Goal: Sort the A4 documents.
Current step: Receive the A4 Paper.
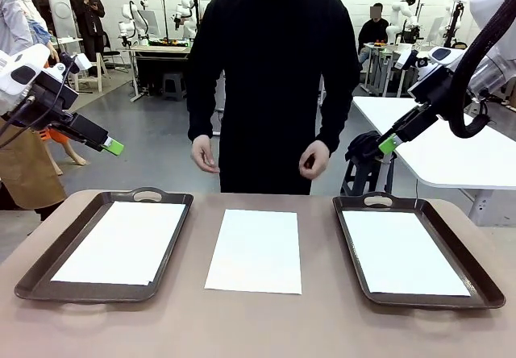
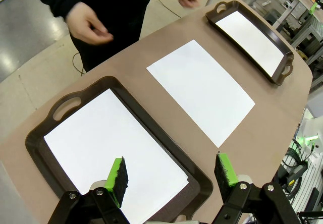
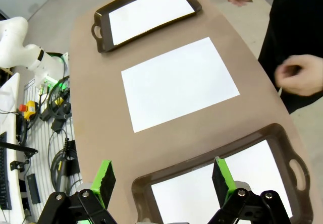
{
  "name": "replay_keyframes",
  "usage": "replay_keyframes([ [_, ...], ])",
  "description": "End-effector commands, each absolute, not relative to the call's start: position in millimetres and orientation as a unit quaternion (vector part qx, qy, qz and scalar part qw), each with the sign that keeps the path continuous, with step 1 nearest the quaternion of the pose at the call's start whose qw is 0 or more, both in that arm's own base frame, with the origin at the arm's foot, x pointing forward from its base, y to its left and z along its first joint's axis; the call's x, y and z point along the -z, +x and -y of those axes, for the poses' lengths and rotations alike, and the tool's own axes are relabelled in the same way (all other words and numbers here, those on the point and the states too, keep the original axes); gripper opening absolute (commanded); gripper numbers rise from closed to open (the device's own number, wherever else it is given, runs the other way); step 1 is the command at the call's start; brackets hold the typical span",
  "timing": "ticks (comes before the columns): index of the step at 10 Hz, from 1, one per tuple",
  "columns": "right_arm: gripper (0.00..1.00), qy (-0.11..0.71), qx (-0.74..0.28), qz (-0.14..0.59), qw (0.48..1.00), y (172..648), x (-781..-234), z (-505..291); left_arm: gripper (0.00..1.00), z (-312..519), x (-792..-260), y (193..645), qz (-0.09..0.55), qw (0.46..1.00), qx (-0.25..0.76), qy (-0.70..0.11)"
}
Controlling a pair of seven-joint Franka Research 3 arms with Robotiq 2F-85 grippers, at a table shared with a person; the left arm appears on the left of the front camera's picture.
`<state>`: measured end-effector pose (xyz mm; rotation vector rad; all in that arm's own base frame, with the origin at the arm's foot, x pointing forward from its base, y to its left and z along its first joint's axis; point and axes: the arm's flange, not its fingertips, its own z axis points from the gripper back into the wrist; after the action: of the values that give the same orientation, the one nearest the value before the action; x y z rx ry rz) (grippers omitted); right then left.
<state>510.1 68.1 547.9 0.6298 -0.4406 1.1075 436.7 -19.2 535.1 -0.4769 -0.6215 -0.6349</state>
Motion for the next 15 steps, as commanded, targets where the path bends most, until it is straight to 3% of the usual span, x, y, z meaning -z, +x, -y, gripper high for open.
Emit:
replay_keyframes([
  [1, 1.00, 0.292, -0.513, 0.204, 0.781, 511.5, -547.6, -68.1, 0.90, 18.3, -535.7, 435.9, 0.298, 0.873, 0.307, -0.233],
  [15, 1.00, 0.292, -0.513, 0.204, 0.781, 511.5, -547.6, -68.1, 0.90, 18.3, -535.7, 435.9, 0.298, 0.873, 0.307, -0.233],
])
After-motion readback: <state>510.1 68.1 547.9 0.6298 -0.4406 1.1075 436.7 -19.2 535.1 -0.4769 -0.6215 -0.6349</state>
